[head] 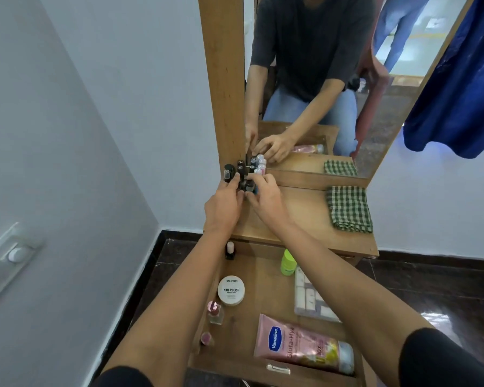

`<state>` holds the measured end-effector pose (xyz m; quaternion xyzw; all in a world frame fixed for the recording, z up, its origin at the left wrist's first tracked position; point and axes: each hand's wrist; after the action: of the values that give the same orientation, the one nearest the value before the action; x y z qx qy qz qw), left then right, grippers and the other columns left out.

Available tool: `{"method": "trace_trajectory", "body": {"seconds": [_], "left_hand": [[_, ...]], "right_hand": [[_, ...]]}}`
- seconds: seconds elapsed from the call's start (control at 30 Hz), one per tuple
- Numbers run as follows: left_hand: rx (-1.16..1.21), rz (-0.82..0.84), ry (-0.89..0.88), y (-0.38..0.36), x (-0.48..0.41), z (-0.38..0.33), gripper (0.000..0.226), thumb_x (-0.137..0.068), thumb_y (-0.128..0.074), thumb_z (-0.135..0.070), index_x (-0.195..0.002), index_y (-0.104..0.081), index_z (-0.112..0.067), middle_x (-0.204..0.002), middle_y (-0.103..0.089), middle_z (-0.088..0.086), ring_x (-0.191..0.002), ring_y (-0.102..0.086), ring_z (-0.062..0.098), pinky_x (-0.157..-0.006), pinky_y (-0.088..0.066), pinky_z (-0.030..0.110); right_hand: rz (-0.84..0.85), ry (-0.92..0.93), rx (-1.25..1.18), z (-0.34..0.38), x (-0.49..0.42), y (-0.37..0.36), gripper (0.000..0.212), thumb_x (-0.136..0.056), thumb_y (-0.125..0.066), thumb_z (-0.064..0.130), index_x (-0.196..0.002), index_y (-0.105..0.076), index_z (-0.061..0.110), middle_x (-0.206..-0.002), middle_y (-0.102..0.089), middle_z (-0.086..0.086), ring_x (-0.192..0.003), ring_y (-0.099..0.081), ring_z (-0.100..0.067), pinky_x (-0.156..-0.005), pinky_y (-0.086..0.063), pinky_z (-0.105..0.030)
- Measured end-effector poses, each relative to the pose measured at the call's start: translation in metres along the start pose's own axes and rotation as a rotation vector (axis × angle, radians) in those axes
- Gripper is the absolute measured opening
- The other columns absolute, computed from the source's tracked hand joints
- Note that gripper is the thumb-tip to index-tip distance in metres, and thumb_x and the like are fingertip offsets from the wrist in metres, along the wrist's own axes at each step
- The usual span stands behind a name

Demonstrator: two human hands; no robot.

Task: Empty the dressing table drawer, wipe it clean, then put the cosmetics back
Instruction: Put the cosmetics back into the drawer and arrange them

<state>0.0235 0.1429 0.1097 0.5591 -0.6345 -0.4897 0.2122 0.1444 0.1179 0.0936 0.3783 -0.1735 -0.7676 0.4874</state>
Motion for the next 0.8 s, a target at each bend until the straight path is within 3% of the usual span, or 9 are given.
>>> {"method": "trace_trajectory", "body": {"seconds": [0.13,0.33,0.53,0.67,0.8], "left_hand": [[-0.001,-0.031,0.005,-0.001,0.001,-0.004,0.042,-0.098,-0.046,-0.026,-0.140,-0.043,-0.021,-0.130,-0.055,0.008,-0.105,-0.060,0.029,-0.079,-0.050,0.039],[-0.089,-0.100,-0.064,0.004,0.010,-0.011,0.028,-0.096,-0.052,-0.020,-0.124,-0.053,-0.019,-0.123,-0.050,0.004,-0.093,-0.060,0.023,-0.064,-0.039,0.029],[-0.120,-0.095,-0.083,0.007,0.012,-0.014,0.025,-0.097,-0.050,-0.018,-0.122,-0.052,-0.020,-0.121,-0.058,0.001,-0.099,-0.058,0.021,-0.066,-0.040,0.028],[-0.011,-0.113,-0.057,0.010,0.015,-0.015,0.022,-0.094,-0.054,-0.019,-0.117,-0.054,-0.021,-0.118,-0.061,0.001,-0.107,-0.052,0.021,-0.071,-0.039,0.027],[0.233,-0.171,-0.051,0.014,0.030,-0.014,0.023,-0.090,-0.058,-0.018,-0.113,-0.057,-0.019,-0.112,-0.061,0.001,-0.098,-0.057,0.018,-0.075,-0.044,0.026]], "right_hand": [[-0.028,0.012,-0.039,-0.001,0.002,0.002,0.030,-0.082,-0.061,0.008,-0.111,-0.054,0.012,-0.097,-0.046,-0.004,-0.080,-0.052,-0.022,-0.073,-0.050,-0.039],[-0.036,0.020,-0.087,-0.003,0.009,0.008,0.027,-0.080,-0.061,0.002,-0.104,-0.053,0.012,-0.095,-0.047,-0.001,-0.078,-0.053,-0.018,-0.072,-0.049,-0.035],[-0.012,-0.001,-0.093,-0.003,0.016,0.017,0.025,-0.082,-0.062,0.005,-0.104,-0.053,0.012,-0.093,-0.045,0.001,-0.074,-0.052,-0.016,-0.073,-0.048,-0.030],[0.051,-0.035,-0.076,0.000,0.021,0.025,0.022,-0.083,-0.059,0.010,-0.103,-0.052,0.014,-0.096,-0.046,-0.001,-0.077,-0.049,-0.014,-0.072,-0.046,-0.028],[0.113,-0.033,-0.045,0.002,0.030,0.034,0.021,-0.084,-0.059,0.013,-0.104,-0.051,0.013,-0.098,-0.048,-0.003,-0.076,-0.047,-0.014,-0.069,-0.039,-0.023]]}}
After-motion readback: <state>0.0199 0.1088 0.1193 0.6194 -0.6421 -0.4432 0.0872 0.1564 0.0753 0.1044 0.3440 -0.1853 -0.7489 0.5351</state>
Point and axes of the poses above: each hand's wrist, its own x-axis away from the middle knuckle, its own y-axis out of the back of the hand, z = x × y
